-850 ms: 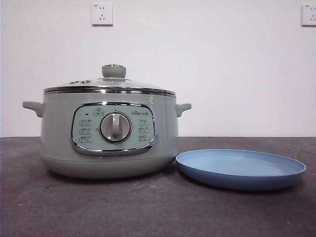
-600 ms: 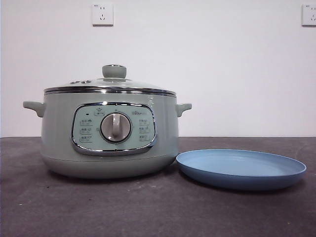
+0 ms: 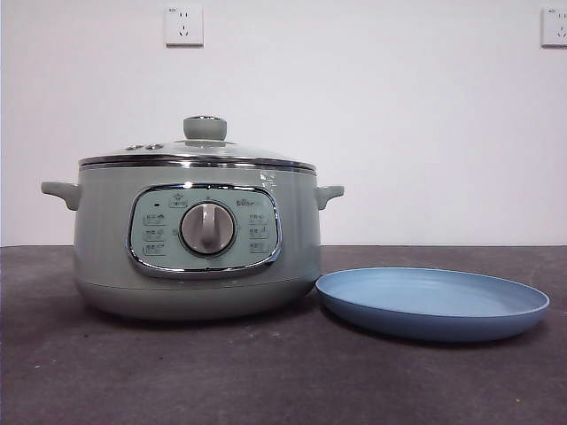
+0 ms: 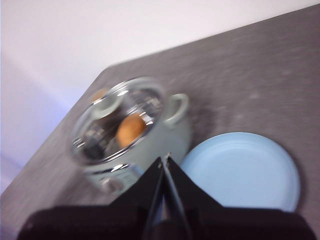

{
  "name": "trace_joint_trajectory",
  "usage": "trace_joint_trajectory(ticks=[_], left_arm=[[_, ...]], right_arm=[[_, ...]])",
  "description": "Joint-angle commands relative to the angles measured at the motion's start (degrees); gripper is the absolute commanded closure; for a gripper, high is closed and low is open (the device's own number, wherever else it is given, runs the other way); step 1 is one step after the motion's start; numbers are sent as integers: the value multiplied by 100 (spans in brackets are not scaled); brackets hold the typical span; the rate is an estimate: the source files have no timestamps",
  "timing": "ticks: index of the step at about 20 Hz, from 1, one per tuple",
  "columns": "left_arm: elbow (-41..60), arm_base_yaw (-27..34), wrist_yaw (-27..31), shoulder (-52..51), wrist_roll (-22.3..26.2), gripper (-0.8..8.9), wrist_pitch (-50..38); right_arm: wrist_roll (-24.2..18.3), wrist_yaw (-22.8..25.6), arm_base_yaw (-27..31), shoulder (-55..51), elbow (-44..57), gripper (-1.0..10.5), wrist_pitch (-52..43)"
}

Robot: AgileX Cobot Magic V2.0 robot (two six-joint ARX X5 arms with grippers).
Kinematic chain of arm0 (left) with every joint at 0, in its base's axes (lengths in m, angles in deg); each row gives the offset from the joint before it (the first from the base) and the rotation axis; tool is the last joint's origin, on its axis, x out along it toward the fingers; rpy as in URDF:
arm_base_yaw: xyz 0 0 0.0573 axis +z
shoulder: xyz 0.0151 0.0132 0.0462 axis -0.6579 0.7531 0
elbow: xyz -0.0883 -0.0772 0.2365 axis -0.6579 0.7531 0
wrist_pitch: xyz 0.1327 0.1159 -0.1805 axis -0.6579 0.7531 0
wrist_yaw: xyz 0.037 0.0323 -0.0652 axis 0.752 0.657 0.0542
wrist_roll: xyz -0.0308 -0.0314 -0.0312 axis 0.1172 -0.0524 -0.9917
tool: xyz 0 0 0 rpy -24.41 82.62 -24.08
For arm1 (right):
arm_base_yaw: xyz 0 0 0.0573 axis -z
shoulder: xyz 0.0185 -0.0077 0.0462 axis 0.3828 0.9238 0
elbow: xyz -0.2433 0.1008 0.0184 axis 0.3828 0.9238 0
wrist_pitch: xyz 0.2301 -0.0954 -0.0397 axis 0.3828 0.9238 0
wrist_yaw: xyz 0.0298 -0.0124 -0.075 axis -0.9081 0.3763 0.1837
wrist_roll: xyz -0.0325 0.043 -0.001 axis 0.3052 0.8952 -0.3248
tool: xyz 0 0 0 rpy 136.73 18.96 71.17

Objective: Take the potato out from the steamer,put the potato on the plate,close the lid

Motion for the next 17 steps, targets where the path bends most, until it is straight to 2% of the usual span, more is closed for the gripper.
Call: trace_joint_trajectory(ticks=[1,6,10,13,17], left_arm=[[-455,11,-374,234,614,822,304],[-1204,7,-754,586,1193,822,1235],[-1567,0,-1049,737,1587,822,2011],[-1668,0,-1113,748,1685,822,2295],[-1694,0,-1088,748,1679,805,2312]], right_arm=[[-728,-472,-17,369,-625,959,435],[-1517,-1123,-59,999,-1502,958,1563],[-2037,-1182,-192,1298,-1816,958,2450],[-2203,-1176,-264,1419,-1836,958,2789],[-2194,-1176,-273,1475,-1836,940,2800]])
